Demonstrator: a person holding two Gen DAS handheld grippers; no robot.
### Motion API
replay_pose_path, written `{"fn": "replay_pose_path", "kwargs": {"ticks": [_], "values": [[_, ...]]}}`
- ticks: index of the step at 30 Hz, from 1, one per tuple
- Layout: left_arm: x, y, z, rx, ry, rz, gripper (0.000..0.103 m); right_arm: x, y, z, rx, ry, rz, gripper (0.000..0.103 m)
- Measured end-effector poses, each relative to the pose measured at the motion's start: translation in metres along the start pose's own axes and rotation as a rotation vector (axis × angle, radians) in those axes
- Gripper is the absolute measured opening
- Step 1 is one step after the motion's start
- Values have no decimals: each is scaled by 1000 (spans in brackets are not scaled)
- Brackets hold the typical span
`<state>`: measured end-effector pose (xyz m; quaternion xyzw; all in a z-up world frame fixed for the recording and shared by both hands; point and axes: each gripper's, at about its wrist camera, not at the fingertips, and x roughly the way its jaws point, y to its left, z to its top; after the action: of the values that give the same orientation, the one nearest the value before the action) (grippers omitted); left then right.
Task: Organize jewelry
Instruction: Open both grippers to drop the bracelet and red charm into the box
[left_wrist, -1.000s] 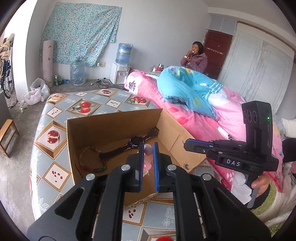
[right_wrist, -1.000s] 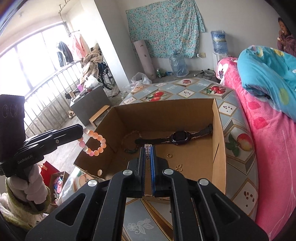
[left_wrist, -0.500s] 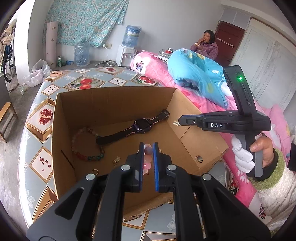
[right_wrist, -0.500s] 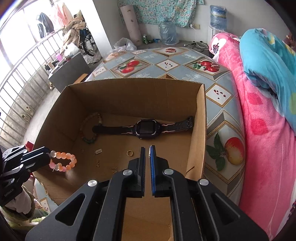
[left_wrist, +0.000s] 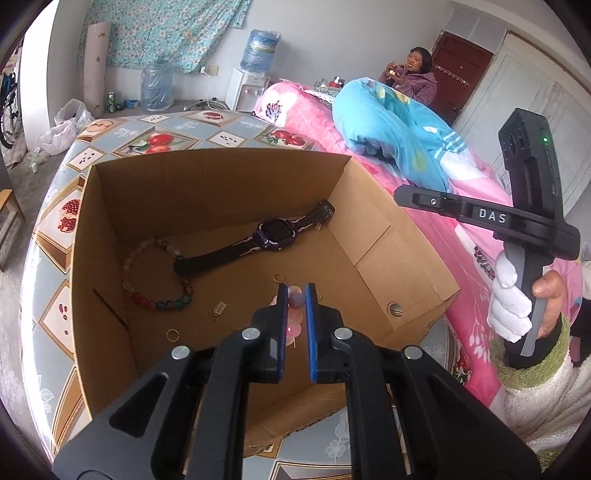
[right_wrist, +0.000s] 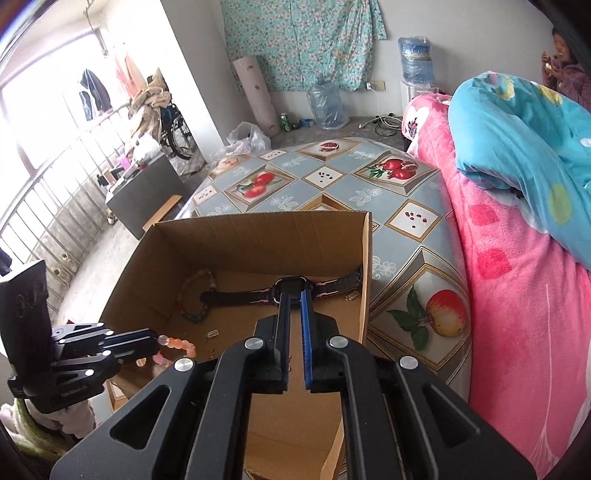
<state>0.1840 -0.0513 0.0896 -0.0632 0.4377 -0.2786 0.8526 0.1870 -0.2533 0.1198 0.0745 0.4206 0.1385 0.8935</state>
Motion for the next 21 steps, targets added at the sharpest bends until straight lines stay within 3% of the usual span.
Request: {"fn": "replay_pose_path", "kwargs": {"ticks": [5, 9, 11, 12, 13, 21], "values": [[19, -16, 4, 20, 45, -38, 8, -8, -3, -7, 20, -18, -2, 7], [32, -25, 7, -16, 88, -153, 9, -13, -10, -6, 41, -33, 14, 7], [45, -21, 5, -61, 154, -185, 14, -14, -15, -5, 47, -39, 13, 7], [49, -18, 3, -85, 175, -173, 26, -14, -17, -5, 52, -39, 12, 8], [51, -14, 1, -102, 180, -161, 29, -13, -20, -6, 58, -39, 13, 8], [13, 0, 3, -99, 49, -94, 33, -8, -31, -13, 97, -29, 9, 8]]}}
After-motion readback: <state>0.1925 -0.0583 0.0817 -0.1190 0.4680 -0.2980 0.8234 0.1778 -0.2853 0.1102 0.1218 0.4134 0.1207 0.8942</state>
